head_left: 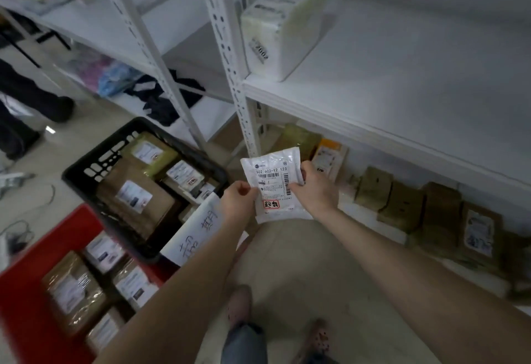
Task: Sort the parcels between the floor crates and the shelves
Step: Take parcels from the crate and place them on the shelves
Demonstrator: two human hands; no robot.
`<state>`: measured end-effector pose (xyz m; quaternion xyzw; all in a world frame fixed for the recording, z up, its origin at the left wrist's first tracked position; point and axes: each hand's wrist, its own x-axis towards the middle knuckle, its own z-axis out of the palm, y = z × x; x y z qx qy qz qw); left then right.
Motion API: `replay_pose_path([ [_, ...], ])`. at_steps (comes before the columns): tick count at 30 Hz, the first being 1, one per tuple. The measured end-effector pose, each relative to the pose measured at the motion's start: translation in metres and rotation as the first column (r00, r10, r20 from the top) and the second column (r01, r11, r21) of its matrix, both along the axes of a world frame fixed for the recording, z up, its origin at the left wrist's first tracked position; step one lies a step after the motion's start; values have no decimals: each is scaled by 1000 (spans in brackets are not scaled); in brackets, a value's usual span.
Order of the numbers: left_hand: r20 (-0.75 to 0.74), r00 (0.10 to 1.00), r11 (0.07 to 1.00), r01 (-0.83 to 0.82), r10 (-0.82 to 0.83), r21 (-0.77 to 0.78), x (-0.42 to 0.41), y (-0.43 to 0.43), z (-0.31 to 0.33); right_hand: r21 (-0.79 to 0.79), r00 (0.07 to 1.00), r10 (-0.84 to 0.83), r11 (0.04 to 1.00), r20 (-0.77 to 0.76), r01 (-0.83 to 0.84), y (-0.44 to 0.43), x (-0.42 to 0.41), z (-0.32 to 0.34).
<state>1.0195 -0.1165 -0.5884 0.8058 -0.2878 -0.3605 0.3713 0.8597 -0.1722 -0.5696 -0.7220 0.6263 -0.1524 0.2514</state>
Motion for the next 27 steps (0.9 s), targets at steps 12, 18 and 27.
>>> replay_pose_path([
  [12,43,952,950,-305,303,64,219,50,-59,150,971,234,959,50,-239,1,249,-68],
  [18,114,938,925,-342,327,167,313,65,-76,343,962,196,905,189,-251,5,348,-104],
  [27,150,944,925,-320,293,206,360,42,-112,416,967,232,873,109,-256,-9,425,-170],
])
